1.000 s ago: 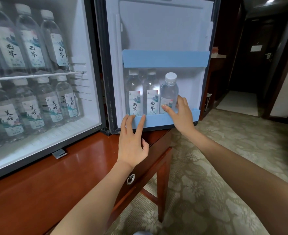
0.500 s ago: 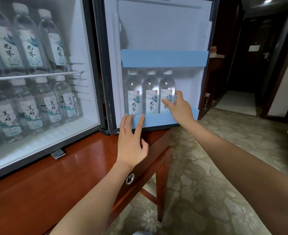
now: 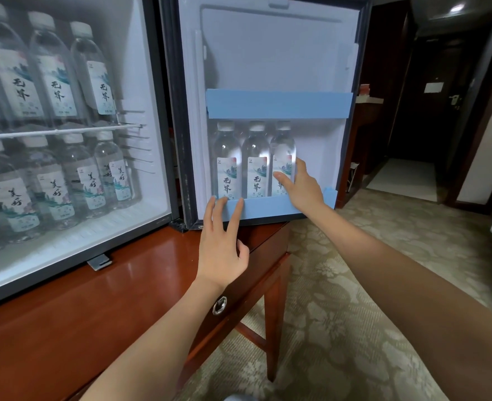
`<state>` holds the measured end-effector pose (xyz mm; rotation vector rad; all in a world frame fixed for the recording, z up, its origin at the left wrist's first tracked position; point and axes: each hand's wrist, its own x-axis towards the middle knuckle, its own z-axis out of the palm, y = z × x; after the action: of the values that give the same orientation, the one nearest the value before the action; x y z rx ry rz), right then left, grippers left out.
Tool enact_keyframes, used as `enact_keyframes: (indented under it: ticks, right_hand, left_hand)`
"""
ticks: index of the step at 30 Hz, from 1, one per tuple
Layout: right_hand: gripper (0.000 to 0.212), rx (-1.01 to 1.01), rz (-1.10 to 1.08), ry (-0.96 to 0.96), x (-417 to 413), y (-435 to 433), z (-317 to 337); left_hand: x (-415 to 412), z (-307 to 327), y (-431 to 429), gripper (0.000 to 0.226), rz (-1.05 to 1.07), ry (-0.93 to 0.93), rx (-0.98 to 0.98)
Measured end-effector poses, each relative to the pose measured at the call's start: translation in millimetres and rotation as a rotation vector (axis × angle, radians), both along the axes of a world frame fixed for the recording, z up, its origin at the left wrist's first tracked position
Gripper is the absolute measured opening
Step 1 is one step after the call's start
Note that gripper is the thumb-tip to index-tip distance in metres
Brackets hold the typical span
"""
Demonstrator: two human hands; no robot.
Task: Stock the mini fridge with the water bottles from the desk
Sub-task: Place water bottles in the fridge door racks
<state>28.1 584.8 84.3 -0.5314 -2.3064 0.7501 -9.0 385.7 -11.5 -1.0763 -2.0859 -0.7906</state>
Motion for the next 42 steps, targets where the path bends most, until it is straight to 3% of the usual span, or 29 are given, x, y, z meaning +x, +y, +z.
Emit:
enact_keyframes:
  ticks: [3, 8, 17, 22, 26, 31, 38, 42]
  right_hand:
    - [0.073, -0.107, 0.054, -0.004, 2.1, -2.9, -1.3]
    - [0.084, 0.036, -0.057, 0.001, 10.4, -15.6, -28.7]
    - [0.073, 0.115, -0.106, 0.135, 23.1, -60.6, -54.3]
    - [0.068, 0.085, 0.088, 0.319, 26.3, -101.4, -53.1]
    - [0.058, -0.041, 0.310, 0.232, 23.8, -144.1, -69.4]
    - [0.040, -0.115, 0.443, 0.264, 21.5, -199.2, -88.2]
    - [0.032, -0.452, 0.655, 0.153, 11.1, -287.2, -95.7]
    - [0.032, -0.528, 0.814, 0.096, 14.4, -343.0, -102.2]
  left_hand:
    - [-0.3, -1.6, -3.8, 0.080, -0.047, -0.021, -0.002]
    - [5.6, -1.5, -11.8, 0.082, -0.090, -0.022, 0.024]
    - [19.2, -3.1, -49.9, 0.082, -0.011, -0.138, 0.040]
    - [28.2, -2.5, -83.1, 0.076, 0.012, -0.223, 0.036]
    - [30.5, -3.3, -117.9, 0.066, 0.090, -0.365, 0.101]
    - [31.0, -2.1, -182.9, 0.061, 0.161, -0.472, 0.147]
    - [46.0, 4.2, -265.3, 0.050, 0.272, -0.564, 0.233]
    - [62.0, 7.7, -305.3, 0.041, 0.325, -0.578, 0.299]
